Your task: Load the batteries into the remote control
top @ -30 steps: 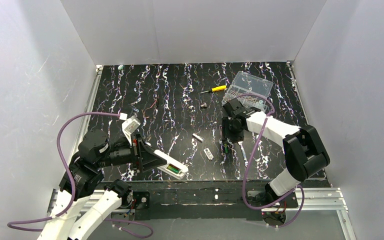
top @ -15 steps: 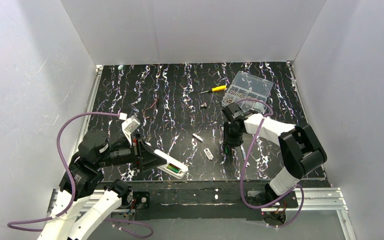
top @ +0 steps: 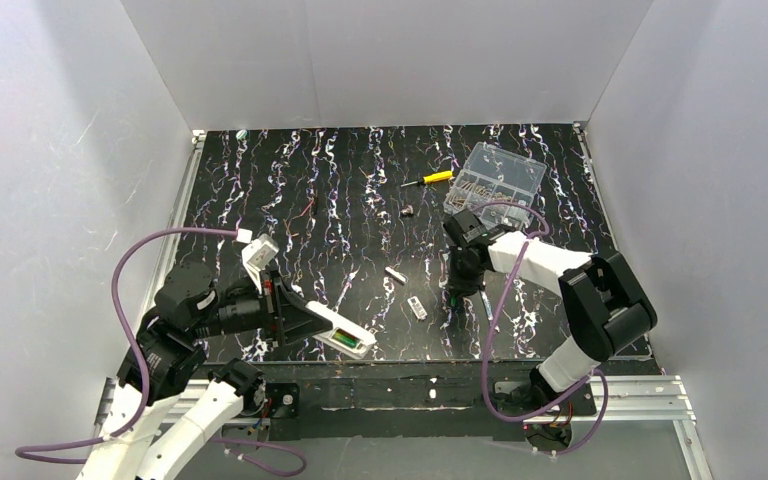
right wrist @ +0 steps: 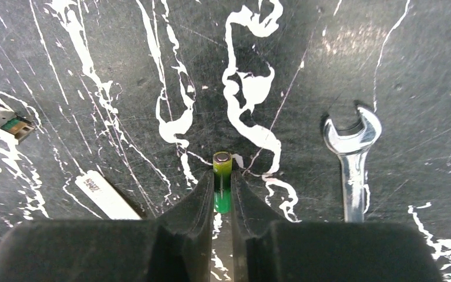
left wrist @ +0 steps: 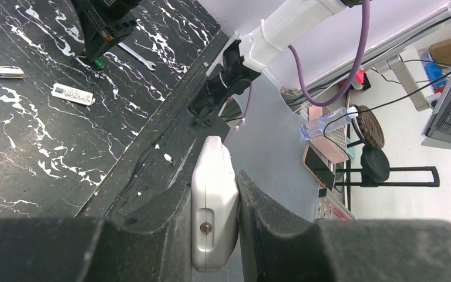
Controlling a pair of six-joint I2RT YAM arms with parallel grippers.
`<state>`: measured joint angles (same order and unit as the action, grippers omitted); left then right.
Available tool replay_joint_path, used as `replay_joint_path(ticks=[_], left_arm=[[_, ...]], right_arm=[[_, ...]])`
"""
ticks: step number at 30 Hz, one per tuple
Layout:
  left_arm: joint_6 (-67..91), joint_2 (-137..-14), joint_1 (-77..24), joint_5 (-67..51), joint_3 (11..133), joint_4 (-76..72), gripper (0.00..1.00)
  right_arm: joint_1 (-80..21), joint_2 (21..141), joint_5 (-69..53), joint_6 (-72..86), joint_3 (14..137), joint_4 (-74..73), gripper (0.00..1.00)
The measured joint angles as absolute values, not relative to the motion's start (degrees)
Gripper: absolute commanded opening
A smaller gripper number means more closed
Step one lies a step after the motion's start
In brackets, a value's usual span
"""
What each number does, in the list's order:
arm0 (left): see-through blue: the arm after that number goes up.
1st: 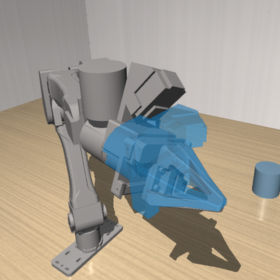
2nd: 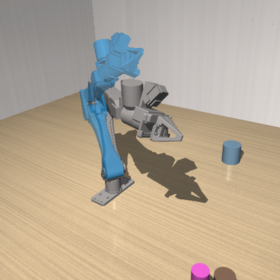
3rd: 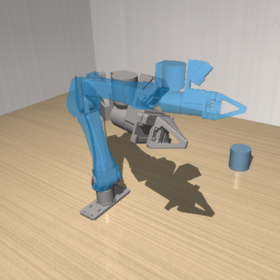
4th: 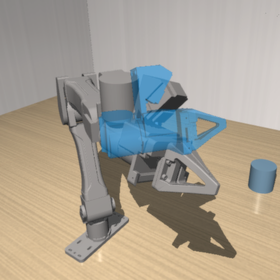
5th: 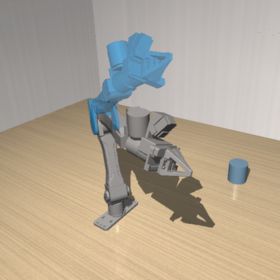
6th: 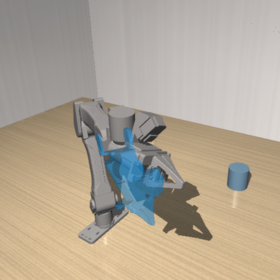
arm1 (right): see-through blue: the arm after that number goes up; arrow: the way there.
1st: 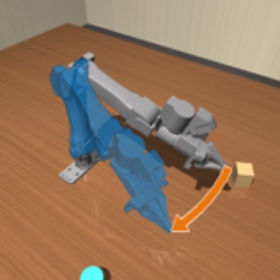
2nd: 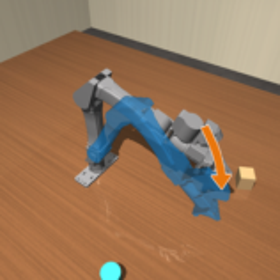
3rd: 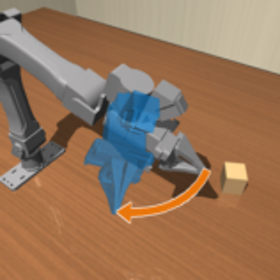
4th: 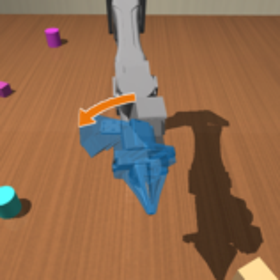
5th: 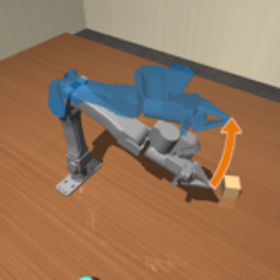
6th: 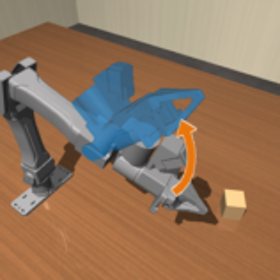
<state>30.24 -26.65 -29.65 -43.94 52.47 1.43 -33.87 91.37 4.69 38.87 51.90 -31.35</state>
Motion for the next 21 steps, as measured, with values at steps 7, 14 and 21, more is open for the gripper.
replay_joint_path(ticks=[7,14,21], left_arm=[[30.0,-26.3,-29.6,-43.7,52.2,2.4,0.00],[29.8,-26.0,-29.6,-43.0,52.2,3.5,0.00],[29.8,-25.6,-29.6,-42.4,52.2,3.6,0.00]], right_arm=[[-33.9,88.9,3.5,47.2,49.1,-29.1,0.01],[-34.2,81.8,4.9,62.8,44.3,-27.7,0.01],[-34.2,76.3,9.6,79.8,43.1,-30.1,0.01]])
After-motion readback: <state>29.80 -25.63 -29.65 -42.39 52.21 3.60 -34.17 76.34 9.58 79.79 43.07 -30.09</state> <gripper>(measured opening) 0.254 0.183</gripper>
